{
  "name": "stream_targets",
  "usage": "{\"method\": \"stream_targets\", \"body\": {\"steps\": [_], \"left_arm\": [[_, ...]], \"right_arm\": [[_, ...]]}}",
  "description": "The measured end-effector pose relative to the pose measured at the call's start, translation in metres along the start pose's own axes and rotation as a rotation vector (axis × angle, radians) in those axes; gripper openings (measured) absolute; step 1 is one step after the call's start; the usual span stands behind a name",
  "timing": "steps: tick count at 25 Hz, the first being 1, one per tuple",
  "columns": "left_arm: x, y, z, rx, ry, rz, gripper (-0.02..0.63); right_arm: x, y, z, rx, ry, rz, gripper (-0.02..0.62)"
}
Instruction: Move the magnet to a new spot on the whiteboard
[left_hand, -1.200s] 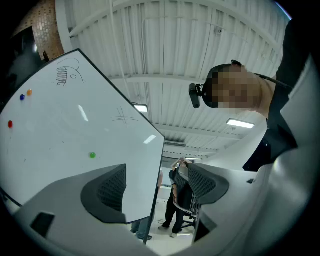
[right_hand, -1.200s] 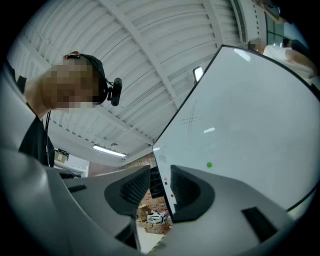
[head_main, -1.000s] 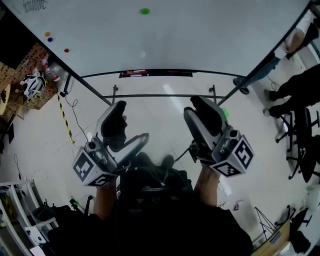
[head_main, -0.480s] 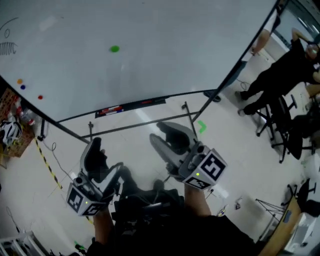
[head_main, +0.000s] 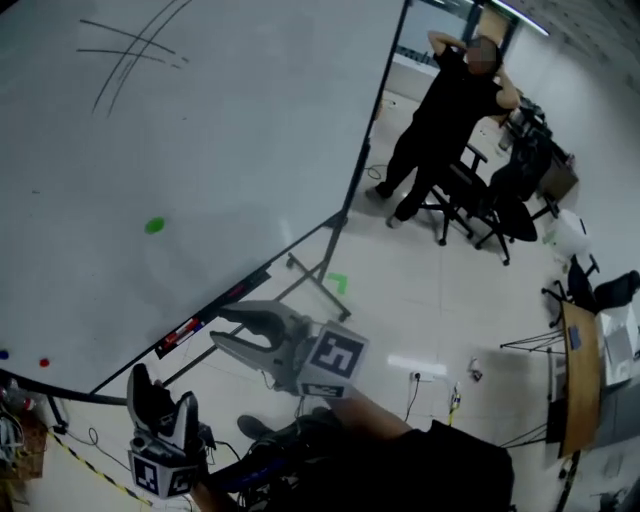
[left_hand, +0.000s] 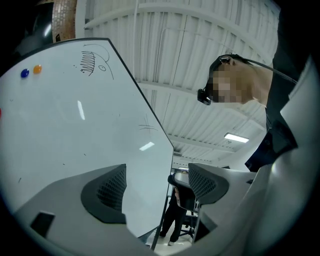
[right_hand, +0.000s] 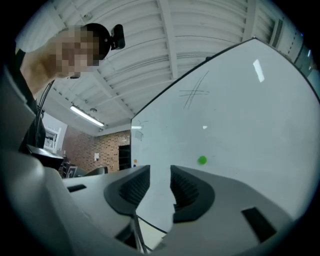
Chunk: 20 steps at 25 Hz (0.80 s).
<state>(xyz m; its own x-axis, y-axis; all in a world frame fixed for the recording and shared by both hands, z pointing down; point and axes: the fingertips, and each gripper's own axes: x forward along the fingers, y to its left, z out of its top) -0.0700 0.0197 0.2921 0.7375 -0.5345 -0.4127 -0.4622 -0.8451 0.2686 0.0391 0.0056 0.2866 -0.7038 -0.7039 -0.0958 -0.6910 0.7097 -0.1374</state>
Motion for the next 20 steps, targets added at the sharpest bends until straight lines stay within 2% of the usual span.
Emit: {"method": "stream_targets", "body": {"steps": [3,7,10,12,15,20], "left_arm": [[0.004,0.025,0.001,-0.012,0.015,-0.034,0.383],[0.01,0.064,-0.001,-0.024,0.028,-0.038,0.383],[-0.003,0.074,-0.007,-0.047,0.087,-0.008,0.382],[-0.005,0.074,-0.006,-0.056,0.071,-0.015,0.383],[0.003,0.077,-0.008,-0.049,0.057,-0.026,0.382],[0.017,0.077,-0.014,-0.026,0.076,-0.008,0.383]], "right_arm": [[0.024,-0.008,-0.003,-0.05,0.018,-0.074,0.133],[0.06,-0.032,-0.02,-0.117,0.09,-0.185,0.133],[0.066,-0.03,-0.023,-0.174,0.111,-0.257,0.133],[0.063,-0.03,-0.025,-0.202,0.136,-0.295,0.133],[0.062,-0.041,-0.026,-0.212,0.156,-0.322,0.133],[0.058,-0.057,-0.022,-0.214,0.12,-0.3,0.133]]}}
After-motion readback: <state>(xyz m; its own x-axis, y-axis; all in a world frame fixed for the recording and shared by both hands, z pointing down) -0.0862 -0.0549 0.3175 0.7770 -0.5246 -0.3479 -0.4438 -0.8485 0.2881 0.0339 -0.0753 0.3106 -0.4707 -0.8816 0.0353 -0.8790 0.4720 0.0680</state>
